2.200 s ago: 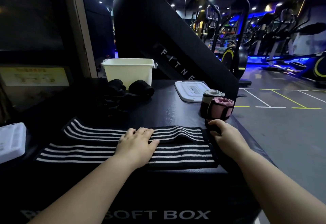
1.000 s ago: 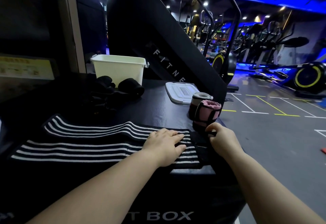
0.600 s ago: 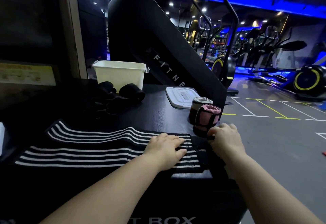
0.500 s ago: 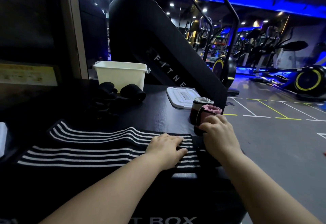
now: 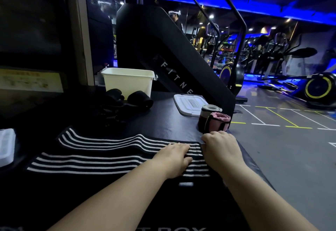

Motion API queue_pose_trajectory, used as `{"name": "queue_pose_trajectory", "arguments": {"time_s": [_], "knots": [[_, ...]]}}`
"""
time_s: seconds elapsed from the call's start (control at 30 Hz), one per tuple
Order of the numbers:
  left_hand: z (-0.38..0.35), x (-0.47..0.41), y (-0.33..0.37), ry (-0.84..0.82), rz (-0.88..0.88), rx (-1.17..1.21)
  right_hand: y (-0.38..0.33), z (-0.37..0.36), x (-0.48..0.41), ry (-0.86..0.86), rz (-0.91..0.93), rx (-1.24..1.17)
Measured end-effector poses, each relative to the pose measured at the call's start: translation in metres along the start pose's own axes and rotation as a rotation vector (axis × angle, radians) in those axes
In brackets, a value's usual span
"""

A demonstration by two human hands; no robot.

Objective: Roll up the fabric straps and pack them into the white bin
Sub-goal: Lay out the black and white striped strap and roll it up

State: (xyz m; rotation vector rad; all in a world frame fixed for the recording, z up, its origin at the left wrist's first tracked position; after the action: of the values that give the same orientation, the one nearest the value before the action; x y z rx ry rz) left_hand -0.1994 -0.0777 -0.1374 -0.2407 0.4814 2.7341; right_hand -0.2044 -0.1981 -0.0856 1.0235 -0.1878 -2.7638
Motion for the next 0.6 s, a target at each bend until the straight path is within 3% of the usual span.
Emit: {"name": "queue_pose_trajectory", "arguments": {"time_s": [0.07, 0.2, 0.27, 0.43, 0.6], "knots": [[0.000, 0.000, 0.000, 0.038, 0.006, 0.003, -0.011, -0.002, -0.002, -0.016, -0.017, -0.134], [-0.001, 0.005, -0.007, 0.085, 0.035, -0.007, -0.017, -0.042, 0.013, -0.218, -0.142, -0.366], [0.002, 0.006, -0.009, 0.108, 0.019, -0.051, -0.013, -0.049, 0.018, -0.201, -0.176, -0.430], [0.011, 0.015, -0.024, 0.057, -0.020, -0.246, -0.009, -0.052, 0.020, -0.225, -0.163, -0.369], [0.024, 0.033, -0.061, 0.025, 0.116, -0.196, -0.006, -0.054, 0.021, -0.259, -0.166, -0.327]]}}
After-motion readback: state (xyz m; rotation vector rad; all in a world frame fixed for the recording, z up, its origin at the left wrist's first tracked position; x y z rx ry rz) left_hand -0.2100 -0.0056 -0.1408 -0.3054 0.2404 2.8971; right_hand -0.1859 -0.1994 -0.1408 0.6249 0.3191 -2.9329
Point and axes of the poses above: each hand's wrist, its own x-axis away from the middle knuckle, its own z-axis out of the back of the hand, y = z × x, the point moved 7 cm from there along -x, towards the middle knuckle, and after that the axes turned 11 degrees about y, right-handed, at the moved point
